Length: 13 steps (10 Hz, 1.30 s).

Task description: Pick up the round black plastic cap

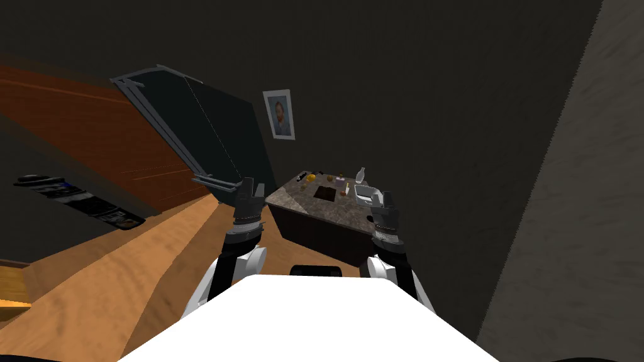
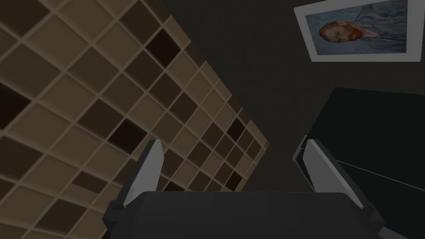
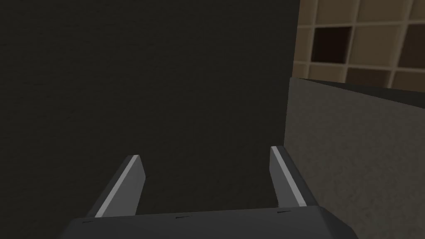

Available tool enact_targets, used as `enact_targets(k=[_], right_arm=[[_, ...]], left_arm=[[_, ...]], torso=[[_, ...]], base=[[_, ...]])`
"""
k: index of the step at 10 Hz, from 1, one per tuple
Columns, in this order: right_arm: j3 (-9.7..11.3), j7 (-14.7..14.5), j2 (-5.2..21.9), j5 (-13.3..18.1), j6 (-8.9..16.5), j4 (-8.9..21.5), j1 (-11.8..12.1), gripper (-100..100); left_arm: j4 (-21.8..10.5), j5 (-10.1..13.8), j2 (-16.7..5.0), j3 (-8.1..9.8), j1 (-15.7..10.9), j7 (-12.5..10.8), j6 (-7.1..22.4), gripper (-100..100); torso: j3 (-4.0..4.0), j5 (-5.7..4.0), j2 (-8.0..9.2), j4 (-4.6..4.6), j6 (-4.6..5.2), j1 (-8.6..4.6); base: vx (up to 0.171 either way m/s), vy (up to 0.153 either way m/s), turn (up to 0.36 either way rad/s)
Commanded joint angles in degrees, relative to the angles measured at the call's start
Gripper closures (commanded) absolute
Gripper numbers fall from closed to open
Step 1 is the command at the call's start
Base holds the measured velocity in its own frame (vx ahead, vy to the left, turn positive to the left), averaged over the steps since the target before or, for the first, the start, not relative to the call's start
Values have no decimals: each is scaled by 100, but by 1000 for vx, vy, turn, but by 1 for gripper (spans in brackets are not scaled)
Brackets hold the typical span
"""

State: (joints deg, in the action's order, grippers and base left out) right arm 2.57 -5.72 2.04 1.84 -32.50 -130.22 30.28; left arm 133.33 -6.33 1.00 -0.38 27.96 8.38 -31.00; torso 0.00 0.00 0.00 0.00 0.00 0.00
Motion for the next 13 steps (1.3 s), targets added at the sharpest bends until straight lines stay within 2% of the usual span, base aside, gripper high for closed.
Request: enact_targets(k=[1, 5, 11, 12, 13], right_arm=[[-23, 50, 183, -18, 17, 68, 107, -100], [-152, 203, 638, -82, 61, 315, 465, -100], [-525, 459, 1583, -179, 163, 975, 1276, -100], [-525, 459, 1608, -179, 163, 975, 1276, -100], [-592, 494, 1808, -189, 184, 1115, 1430, -100]], left_arm=[[0, 0, 0, 0, 0, 0, 0, 0], [0, 0, 1, -1, -1, 0, 0, 0], [0, 0, 1, -1, -1, 0, 0, 0], [0, 0, 1, -1, -1, 0, 0, 0], [0, 0, 1, 0, -1, 0, 0, 0]], torso=[[0, 0, 0, 0, 0, 0], [13, 6, 24, 5, 0, 25], [21, 11, 37, 8, 0, 45], [20, 10, 34, 8, 0, 37], [14, 6, 23, 6, 0, 23]], base=[[-16, 25, 33], [-53, 68, 43], [-75, 111, 88], [-41, 61, 29], [-49, 59, 102]])
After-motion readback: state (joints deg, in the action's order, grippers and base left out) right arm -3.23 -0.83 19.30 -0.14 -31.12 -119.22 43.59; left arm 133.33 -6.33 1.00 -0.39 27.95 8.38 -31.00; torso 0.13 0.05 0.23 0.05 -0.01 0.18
